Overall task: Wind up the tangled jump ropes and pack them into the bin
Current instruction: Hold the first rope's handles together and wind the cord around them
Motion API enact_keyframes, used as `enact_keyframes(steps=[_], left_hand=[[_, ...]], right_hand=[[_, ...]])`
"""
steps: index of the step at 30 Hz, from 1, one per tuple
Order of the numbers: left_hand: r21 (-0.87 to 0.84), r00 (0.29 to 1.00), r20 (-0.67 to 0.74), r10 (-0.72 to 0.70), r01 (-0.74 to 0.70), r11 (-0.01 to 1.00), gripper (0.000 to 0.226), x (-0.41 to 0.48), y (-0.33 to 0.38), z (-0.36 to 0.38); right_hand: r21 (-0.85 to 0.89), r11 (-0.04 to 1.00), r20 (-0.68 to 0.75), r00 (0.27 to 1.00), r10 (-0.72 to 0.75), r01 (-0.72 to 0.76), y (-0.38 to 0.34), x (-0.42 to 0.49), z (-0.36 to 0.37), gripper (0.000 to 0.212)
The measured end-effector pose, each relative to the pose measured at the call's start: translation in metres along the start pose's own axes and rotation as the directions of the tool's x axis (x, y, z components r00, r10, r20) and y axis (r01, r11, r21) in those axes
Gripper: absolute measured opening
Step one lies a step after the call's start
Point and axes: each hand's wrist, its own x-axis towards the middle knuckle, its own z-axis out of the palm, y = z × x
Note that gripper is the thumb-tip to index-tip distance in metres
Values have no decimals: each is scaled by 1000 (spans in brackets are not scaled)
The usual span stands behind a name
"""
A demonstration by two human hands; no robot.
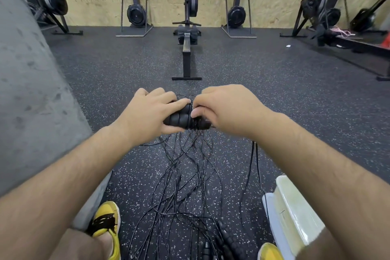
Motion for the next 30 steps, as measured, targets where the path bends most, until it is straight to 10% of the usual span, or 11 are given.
enact_keyframes(steps=[9,19,23,27,30], left_hand=[[-350,999,-5,49,-48,936,73,2,21,-14],[-615,1000,15,-12,19,788,79,-12,33,-33],[-554,987,-4,-163,134,821,78,-11,24,-29],[-391,969,-8,-246,223,893,77,-6,12,-22],[-286,962,4,-274,264,921,78,-4,-2,-13]], right_hand=[[451,891,-38,995,87,-61,39,2,22,14],[950,169,224,949,223,-264,25,-8,38,15],[821,379,330,897,295,-427,3,-8,49,21],[848,187,437,853,284,-497,-23,-3,62,25],[770,402,439,868,231,-496,-37,-2,61,27]])
